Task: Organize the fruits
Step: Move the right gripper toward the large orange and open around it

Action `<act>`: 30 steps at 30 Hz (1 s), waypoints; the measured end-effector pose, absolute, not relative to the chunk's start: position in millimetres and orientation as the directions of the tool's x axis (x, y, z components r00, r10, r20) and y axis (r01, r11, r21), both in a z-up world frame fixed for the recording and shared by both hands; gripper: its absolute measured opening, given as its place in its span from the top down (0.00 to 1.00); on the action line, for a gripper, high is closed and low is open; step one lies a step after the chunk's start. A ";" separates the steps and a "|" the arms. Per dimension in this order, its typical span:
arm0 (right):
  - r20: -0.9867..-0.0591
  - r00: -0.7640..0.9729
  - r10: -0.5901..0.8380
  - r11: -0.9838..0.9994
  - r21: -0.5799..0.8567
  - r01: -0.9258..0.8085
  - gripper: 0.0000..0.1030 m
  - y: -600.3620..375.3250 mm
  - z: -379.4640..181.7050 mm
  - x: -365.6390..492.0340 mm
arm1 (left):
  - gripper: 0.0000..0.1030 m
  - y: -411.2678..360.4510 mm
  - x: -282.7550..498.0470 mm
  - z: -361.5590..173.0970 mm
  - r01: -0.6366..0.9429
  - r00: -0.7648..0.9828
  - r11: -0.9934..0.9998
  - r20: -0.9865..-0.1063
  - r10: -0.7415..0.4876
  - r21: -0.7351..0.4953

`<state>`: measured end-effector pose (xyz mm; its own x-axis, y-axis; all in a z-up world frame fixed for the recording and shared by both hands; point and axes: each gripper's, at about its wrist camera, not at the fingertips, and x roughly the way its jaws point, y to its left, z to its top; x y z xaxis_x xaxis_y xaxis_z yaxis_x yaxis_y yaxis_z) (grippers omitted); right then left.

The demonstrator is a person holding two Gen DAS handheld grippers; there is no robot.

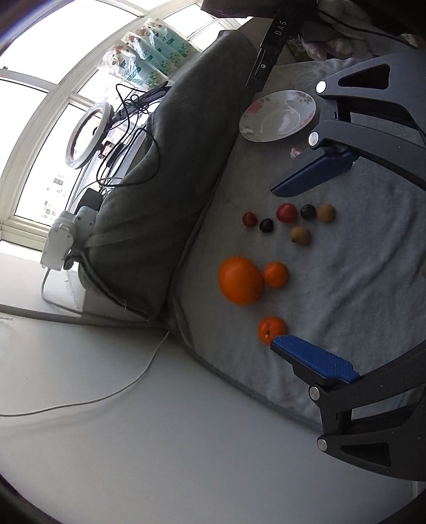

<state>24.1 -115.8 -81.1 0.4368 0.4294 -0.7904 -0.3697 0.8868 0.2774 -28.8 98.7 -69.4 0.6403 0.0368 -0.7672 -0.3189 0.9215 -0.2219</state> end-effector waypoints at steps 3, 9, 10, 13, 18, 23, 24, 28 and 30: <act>-0.793 0.399 0.461 0.866 0.304 -0.397 0.15 -95.0 -87.3 33.1 | 0.17 109.0 -25.5 -76.9 -0.327 0.640 0.913 -0.768 0.025 -0.243; -0.796 0.314 0.517 0.820 0.356 -0.448 0.18 -49.0 -106.1 54.1 | 0.21 124.9 -10.3 -98.4 -0.321 0.630 0.903 -0.776 -0.022 -0.286; -0.796 0.297 0.527 0.812 0.367 -0.454 0.18 -41.8 -110.0 57.6 | 0.22 127.7 -7.7 -101.7 -0.320 0.629 0.899 -0.776 -0.033 -0.298; -0.794 0.253 0.553 0.791 0.405 -0.459 0.19 -21.4 -122.2 67.4 | 0.26 132.9 1.8 -113.1 -0.313 0.622 0.897 -0.781 -0.056 -0.313; -0.787 0.196 0.585 0.768 0.460 -0.445 0.19 5.7 -143.1 81.5 | 0.27 138.4 18.2 -134.5 -0.298 0.603 0.896 -0.792 -0.090 -0.329; -0.782 0.152 0.605 0.756 0.503 -0.418 0.21 23.4 -162.8 94.7 | 0.30 145.2 29.3 -150.8 -0.295 0.591 0.886 -0.797 -0.125 -0.358; -0.781 0.144 0.607 0.754 0.509 -0.415 0.22 26.8 -166.3 97.0 | 0.30 146.6 31.3 -153.7 -0.296 0.589 0.884 -0.798 -0.129 -0.361; -0.778 0.114 0.617 0.745 0.532 -0.403 0.25 41.3 -179.7 105.2 | 0.30 149.8 39.3 -161.2 -0.288 0.582 0.883 -0.800 -0.145 -0.370; -0.776 0.102 0.623 0.740 0.542 -0.400 0.25 48.7 -185.6 108.1 | 0.31 151.6 43.5 -164.8 -0.284 0.579 0.883 -0.801 -0.153 -0.374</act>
